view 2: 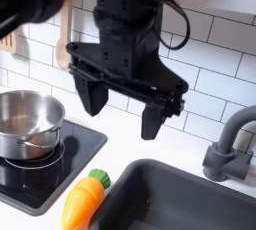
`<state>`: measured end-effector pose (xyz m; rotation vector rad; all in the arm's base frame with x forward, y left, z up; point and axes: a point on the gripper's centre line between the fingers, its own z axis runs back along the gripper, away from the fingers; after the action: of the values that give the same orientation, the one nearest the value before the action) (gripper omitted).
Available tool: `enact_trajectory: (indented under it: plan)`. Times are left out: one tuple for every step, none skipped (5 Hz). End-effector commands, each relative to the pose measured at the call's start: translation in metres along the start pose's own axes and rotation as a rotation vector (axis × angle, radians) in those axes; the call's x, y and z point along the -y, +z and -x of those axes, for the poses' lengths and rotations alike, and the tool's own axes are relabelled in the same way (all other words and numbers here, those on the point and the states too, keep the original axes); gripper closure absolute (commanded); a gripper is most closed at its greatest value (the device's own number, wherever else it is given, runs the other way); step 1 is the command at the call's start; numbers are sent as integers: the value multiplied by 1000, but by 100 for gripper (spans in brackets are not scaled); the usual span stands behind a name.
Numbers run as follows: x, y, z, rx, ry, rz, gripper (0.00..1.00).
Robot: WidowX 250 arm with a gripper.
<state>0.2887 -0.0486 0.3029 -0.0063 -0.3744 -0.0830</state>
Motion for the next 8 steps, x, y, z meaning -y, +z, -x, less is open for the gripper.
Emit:
enact_trajectory:
  plan:
    - [1,2,-17,23,4,5,0]
    - [0,1,-28,33,8,5,0]
    - [3,0,-38,39,6,15,0]
    - [4,-3,-48,40,10,18,0]
    - [-3,-4,-57,45,31,17,0]
    - [-2,-7,-63,45,36,20,0]
    - [-6,-9,-72,49,53,18,0]
    - [-8,-9,-79,59,62,19,0]
